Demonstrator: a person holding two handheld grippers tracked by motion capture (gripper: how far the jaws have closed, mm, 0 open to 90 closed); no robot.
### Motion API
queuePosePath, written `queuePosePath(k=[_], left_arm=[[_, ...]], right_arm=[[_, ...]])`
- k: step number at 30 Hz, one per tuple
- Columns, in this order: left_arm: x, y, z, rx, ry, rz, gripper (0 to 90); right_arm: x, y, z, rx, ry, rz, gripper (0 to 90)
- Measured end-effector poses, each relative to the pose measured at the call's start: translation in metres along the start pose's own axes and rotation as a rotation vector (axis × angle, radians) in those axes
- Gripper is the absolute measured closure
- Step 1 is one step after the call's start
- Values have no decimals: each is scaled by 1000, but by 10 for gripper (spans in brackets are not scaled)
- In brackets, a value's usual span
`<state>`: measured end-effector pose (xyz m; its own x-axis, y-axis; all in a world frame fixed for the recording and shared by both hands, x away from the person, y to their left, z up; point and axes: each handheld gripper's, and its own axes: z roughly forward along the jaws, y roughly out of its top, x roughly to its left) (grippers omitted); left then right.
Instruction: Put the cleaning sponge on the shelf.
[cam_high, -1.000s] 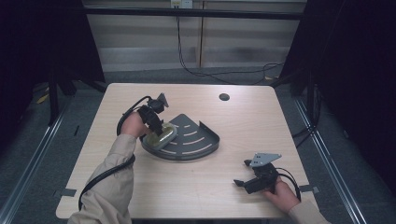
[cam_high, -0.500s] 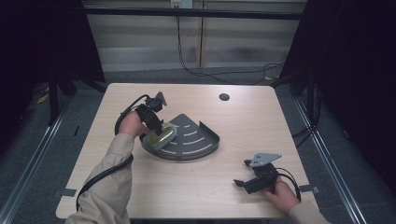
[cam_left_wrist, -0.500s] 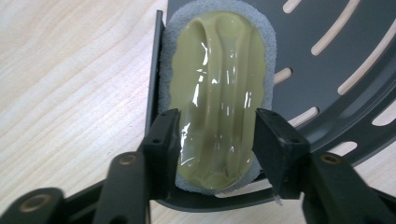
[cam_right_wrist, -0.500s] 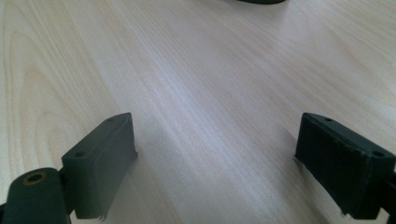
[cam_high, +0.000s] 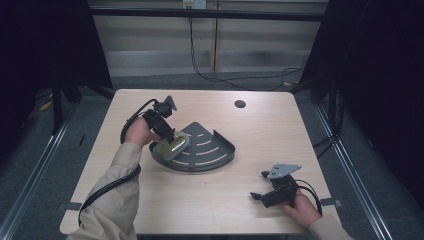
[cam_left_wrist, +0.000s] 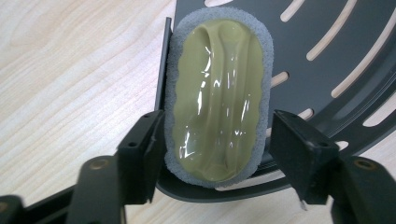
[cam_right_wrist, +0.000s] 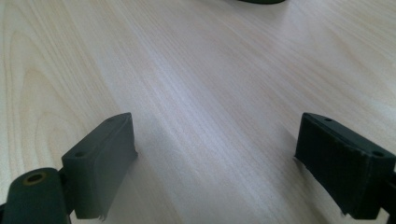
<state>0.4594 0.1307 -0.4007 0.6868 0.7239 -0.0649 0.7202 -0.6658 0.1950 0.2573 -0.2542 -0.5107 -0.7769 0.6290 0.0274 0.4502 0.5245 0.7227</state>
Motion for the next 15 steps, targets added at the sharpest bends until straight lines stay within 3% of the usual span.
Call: queuePosePath(k=[15], left_arm=[[-2,-7,-12,-7,9,-22,259]], right_arm=[[0,0,0,0,0,-2,114]])
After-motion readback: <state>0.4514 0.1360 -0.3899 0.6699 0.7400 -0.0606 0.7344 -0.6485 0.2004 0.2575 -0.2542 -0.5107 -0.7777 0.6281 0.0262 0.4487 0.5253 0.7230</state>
